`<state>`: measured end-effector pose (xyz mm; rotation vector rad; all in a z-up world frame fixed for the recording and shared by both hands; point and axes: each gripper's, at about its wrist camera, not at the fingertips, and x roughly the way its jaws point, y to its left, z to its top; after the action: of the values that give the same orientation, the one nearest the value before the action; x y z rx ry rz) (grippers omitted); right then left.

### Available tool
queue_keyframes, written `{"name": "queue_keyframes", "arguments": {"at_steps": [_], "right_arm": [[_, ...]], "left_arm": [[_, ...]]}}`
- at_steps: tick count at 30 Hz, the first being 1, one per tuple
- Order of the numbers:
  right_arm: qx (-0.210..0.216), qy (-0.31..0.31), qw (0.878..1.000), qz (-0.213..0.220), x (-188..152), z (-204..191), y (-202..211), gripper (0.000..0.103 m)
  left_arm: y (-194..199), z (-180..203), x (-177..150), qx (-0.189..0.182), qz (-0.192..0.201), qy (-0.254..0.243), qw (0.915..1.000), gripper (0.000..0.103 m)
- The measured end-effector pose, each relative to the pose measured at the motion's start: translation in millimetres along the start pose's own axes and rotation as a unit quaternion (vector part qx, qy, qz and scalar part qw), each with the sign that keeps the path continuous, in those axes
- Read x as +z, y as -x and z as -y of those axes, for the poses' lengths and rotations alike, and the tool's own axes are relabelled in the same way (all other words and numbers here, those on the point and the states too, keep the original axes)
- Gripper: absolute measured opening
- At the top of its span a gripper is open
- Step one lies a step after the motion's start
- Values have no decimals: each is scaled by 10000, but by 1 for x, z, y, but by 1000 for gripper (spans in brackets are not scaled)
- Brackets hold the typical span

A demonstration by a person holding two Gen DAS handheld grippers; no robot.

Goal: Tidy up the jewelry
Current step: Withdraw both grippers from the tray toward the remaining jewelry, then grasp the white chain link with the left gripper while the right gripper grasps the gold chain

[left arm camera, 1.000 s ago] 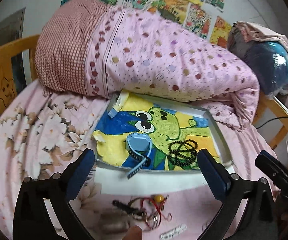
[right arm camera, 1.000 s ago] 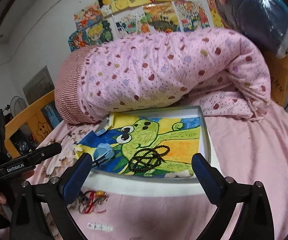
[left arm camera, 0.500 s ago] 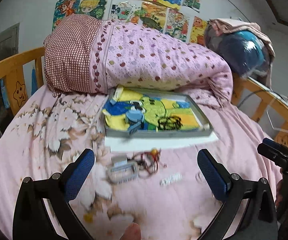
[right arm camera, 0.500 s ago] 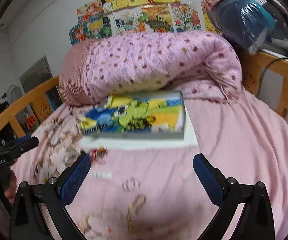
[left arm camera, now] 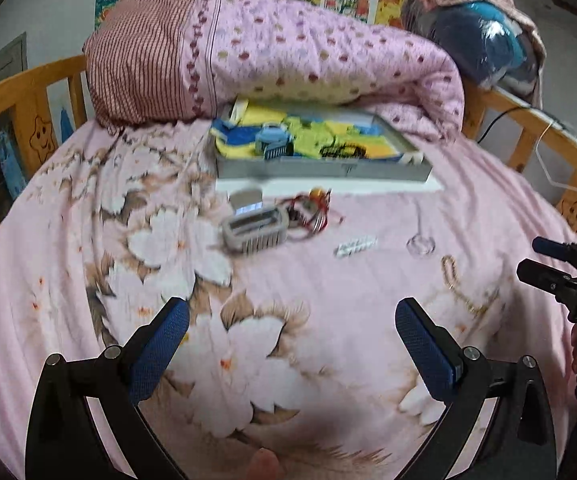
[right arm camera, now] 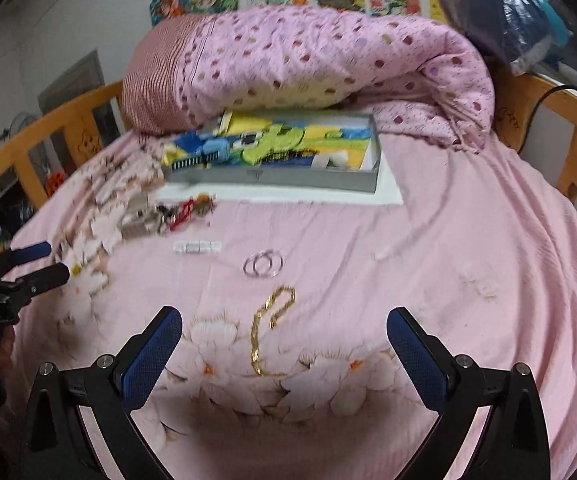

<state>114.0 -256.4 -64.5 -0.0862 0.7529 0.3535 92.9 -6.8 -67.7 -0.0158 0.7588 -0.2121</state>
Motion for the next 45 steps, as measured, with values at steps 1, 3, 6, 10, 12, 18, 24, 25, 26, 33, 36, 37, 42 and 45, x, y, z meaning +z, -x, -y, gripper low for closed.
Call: {"name": "queue_keyframes", "arguments": {"at_steps": [1,3,6,10,12,18,24,25,26,33,36,37,42,45], "right_arm": [[-7,23,10000,-52,-2,0,-3,103],[-33,95,9998,-173,-6,-1,-13,103],[-121,196,9993,-292,-8,-2,-23,103],[-271,415,9979,-408,-11,-5,-38,103],[-348,510,9969,-487,-11,-5,-46,103],[-825,783,9914,-655,-16,1,-68,103],[-897,722,9918,-563,-7,14,-78,103],[-863,687,9923,-563,-6,16,-80,103],[-817,644,9930,-562,-4,19,-81,103],[-322,711,9956,-523,7,30,-89,89],[-86,792,9955,-516,11,32,-91,81],[-26,813,9954,-511,12,32,-92,76],[255,1035,9934,-431,15,29,-93,55],[380,1101,9923,-413,15,26,-93,46]], "left_arm": [[-3,-1,-3,29,-63,2,10000,101],[-9,-2,-9,41,-186,29,9998,101],[-17,-1,-13,26,-316,-1,9995,101],[-28,1,-15,24,-411,-112,9991,101],[-33,2,-15,6,-450,-125,9989,101],[-49,7,-11,-55,-533,-250,9983,101],[-66,17,-2,-159,-540,-486,9972,101],[-69,18,0,-205,-558,-531,9968,101],[-73,19,2,-244,-570,-570,9964,101],[-92,28,12,-413,-511,-882,9939,97],[-101,32,16,-499,-556,-992,9923,81],[-104,32,18,-555,-588,-1014,9916,76],[-114,40,22,-719,-657,-1195,9880,60],[-116,47,24,-762,-609,-1360,9859,60]]}}
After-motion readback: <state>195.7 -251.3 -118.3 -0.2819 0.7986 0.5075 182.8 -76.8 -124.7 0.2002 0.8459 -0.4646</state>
